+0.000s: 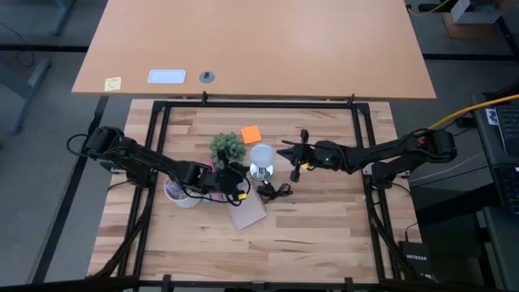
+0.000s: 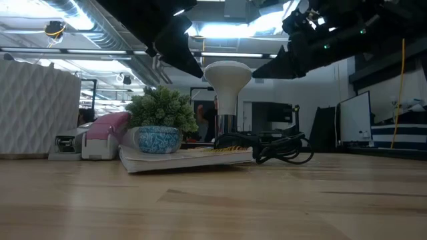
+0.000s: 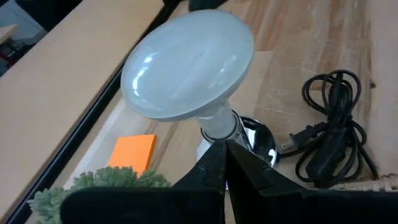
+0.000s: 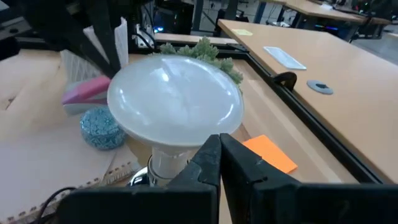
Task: Screw lightbulb
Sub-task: Insert the lightbulb into the silver lamp socket
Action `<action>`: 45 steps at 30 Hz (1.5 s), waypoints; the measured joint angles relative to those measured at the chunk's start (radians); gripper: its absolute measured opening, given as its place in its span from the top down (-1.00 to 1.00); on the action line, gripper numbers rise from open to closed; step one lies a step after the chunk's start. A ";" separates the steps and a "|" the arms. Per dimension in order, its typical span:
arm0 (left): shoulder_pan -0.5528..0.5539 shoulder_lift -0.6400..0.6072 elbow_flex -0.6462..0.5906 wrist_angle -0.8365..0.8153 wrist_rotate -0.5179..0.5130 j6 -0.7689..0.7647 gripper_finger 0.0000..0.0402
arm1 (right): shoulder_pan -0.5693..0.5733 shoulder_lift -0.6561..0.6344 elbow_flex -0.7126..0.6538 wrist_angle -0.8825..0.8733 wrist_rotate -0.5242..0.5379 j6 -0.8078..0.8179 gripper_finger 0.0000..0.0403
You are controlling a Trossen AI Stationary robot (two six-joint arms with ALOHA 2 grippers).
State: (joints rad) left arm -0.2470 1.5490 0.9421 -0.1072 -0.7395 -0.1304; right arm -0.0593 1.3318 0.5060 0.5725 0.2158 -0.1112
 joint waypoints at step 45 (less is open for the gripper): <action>0.003 0.000 0.001 0.107 0.093 0.083 1.00 | -0.001 0.002 0.000 0.002 0.132 -0.019 0.94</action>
State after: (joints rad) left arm -0.2437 1.5490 0.9428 -0.0003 -0.6460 -0.0475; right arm -0.0601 1.3338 0.5056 0.5747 0.3477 -0.1307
